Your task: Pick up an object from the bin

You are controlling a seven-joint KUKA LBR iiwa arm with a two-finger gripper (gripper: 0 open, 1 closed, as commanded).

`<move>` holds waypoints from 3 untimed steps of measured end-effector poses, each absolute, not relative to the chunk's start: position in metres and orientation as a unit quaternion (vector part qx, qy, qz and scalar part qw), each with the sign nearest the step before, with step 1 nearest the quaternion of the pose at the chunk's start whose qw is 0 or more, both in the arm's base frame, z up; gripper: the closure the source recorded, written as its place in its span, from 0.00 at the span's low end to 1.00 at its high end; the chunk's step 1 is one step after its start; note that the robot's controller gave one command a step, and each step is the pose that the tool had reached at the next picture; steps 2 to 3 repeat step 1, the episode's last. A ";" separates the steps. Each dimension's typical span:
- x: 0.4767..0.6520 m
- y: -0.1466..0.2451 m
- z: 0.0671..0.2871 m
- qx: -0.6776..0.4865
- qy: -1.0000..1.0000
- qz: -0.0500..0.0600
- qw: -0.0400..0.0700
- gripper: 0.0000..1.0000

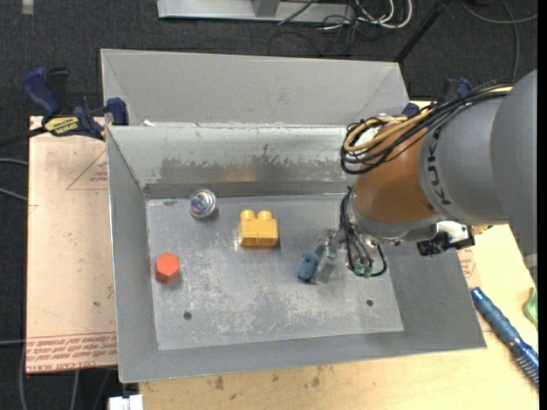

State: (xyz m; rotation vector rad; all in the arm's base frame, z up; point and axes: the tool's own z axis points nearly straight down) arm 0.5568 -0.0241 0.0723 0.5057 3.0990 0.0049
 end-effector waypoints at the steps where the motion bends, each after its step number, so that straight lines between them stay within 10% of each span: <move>1: 0.585 -0.019 0.202 0.167 0.986 0.001 0.006 1.00; 3: 0.585 -0.019 0.202 0.167 0.986 0.001 0.006 1.00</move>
Offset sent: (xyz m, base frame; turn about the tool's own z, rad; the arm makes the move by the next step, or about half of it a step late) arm 0.0251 0.0045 0.1243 0.0155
